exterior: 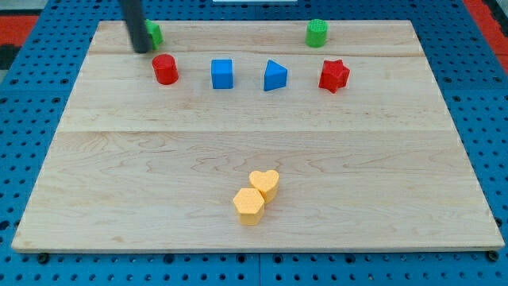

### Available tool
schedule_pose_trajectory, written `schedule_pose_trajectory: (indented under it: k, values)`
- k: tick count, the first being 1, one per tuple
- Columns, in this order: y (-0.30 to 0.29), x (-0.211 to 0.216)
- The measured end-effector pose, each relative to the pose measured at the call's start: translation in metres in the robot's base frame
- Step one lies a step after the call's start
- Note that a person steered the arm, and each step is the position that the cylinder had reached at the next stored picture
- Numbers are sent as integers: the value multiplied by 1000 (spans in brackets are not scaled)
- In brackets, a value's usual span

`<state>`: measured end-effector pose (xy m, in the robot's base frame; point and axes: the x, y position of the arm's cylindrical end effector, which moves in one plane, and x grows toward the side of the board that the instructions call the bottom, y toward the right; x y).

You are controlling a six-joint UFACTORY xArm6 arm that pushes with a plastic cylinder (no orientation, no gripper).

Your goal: Push the green star towards the top center of the board

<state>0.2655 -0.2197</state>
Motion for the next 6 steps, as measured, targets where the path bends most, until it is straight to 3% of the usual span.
schedule_pose_trajectory:
  k: [1, 2, 4, 6]
  values:
    - [-35, -8]
    - [16, -43]
    - [130, -42]
    - [196, -40]
